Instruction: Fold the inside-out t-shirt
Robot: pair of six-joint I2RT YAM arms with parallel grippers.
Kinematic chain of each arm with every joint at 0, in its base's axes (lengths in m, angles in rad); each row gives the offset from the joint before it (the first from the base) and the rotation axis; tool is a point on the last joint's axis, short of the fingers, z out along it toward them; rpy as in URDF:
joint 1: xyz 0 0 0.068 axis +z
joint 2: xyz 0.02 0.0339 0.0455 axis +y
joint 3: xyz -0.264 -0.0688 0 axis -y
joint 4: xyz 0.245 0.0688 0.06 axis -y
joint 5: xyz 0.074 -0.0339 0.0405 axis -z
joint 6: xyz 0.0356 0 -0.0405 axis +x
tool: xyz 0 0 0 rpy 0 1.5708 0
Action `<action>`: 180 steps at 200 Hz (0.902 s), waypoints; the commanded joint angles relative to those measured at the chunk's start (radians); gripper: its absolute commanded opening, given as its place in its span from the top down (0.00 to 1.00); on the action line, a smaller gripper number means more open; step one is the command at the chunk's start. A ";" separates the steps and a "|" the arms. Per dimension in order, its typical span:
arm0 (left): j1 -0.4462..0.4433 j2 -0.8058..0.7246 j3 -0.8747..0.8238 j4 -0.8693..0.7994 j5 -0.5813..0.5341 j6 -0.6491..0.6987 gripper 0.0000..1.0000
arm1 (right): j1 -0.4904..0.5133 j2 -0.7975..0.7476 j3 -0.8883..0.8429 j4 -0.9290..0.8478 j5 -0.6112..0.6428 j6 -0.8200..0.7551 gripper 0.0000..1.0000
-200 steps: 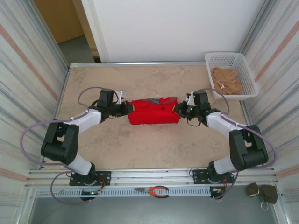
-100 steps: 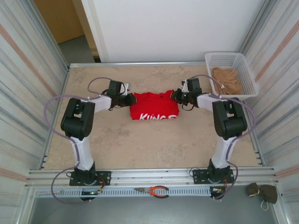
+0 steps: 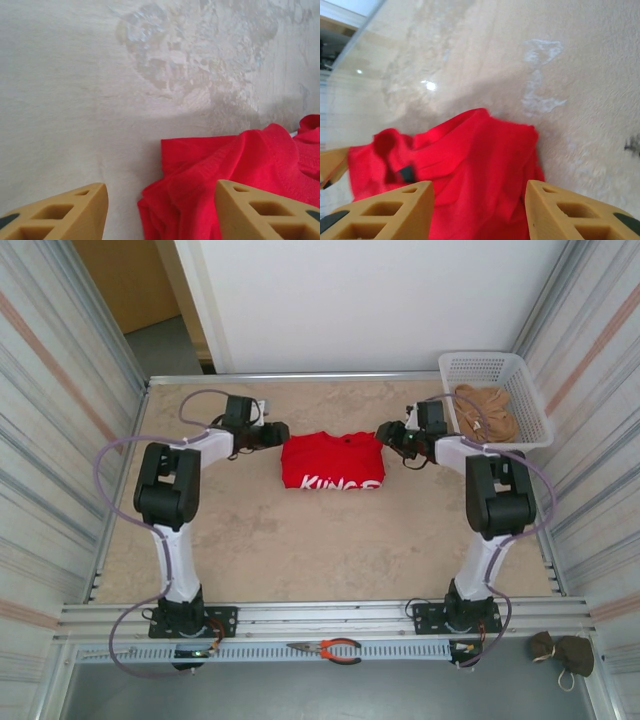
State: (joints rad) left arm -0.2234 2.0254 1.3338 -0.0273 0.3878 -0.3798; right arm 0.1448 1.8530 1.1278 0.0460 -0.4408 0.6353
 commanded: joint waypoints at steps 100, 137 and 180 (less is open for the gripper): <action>-0.128 -0.384 -0.577 0.274 0.010 -0.353 0.36 | 0.145 -0.178 -0.298 0.086 0.043 0.086 0.93; -0.173 -0.295 -0.566 0.338 -0.005 -0.390 0.36 | 0.119 -0.168 -0.306 0.089 0.020 0.095 0.92; -0.185 -0.229 -0.550 0.378 -0.063 -0.443 0.48 | 0.089 -0.308 -0.283 0.003 -0.024 0.090 0.86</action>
State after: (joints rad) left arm -0.3950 1.7485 0.7673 0.3061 0.3759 -0.7795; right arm 0.2516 1.6508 0.8242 0.0929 -0.4259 0.7166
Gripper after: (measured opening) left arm 0.568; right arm 0.122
